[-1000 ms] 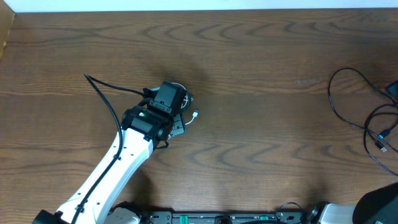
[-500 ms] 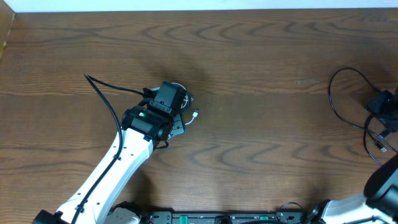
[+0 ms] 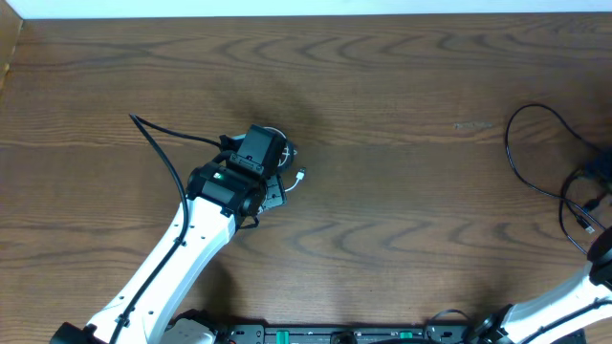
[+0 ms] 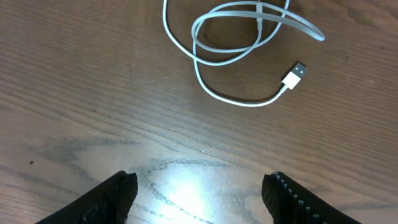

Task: Untangle cables
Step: 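Drop the black cable off the table's right edge with the right gripper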

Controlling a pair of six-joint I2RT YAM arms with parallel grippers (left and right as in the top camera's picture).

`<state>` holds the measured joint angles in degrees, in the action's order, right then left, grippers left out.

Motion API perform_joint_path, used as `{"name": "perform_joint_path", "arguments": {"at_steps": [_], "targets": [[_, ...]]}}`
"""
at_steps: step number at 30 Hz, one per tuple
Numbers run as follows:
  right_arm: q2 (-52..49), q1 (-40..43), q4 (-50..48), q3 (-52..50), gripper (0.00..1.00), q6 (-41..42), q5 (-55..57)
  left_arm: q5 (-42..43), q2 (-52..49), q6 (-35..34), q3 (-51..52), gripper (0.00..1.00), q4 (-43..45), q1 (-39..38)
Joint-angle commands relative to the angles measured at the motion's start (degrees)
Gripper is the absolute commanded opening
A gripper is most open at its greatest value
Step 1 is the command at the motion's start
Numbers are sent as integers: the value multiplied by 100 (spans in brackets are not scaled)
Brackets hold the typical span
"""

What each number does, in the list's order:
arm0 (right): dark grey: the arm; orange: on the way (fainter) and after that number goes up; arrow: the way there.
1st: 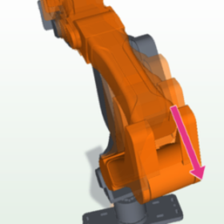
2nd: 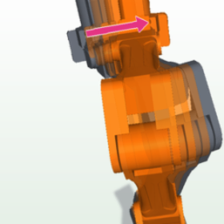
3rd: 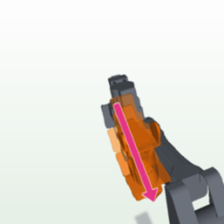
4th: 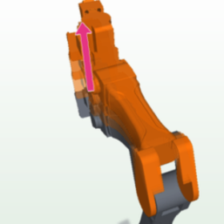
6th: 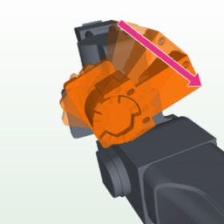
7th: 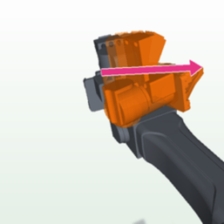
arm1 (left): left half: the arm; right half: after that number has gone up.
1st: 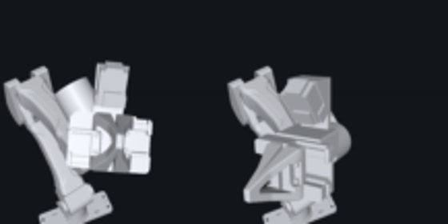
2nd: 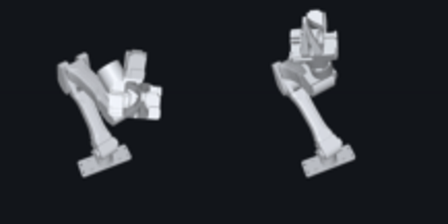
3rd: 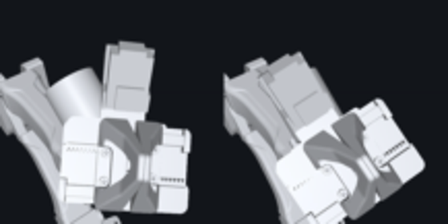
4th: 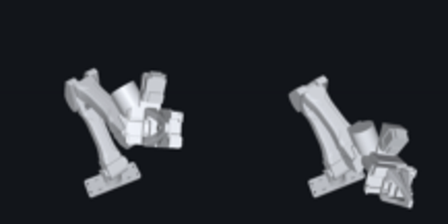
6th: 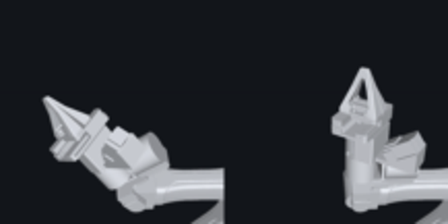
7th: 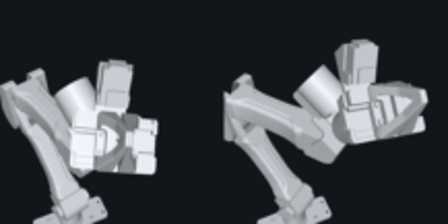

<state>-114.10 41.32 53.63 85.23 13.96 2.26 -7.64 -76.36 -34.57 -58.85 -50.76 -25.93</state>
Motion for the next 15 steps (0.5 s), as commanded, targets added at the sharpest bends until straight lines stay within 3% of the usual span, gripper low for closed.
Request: {"name": "perform_joint_path", "arguments": {"at_steps": [1,15], "targets": [[-42,280,-181,-59,63,-70,120,-13,48,-70,-39,70,-39,15],[-46,348,-901,-645,60,81,-15,-11,48,-70,-39,70,-42,15]]}}
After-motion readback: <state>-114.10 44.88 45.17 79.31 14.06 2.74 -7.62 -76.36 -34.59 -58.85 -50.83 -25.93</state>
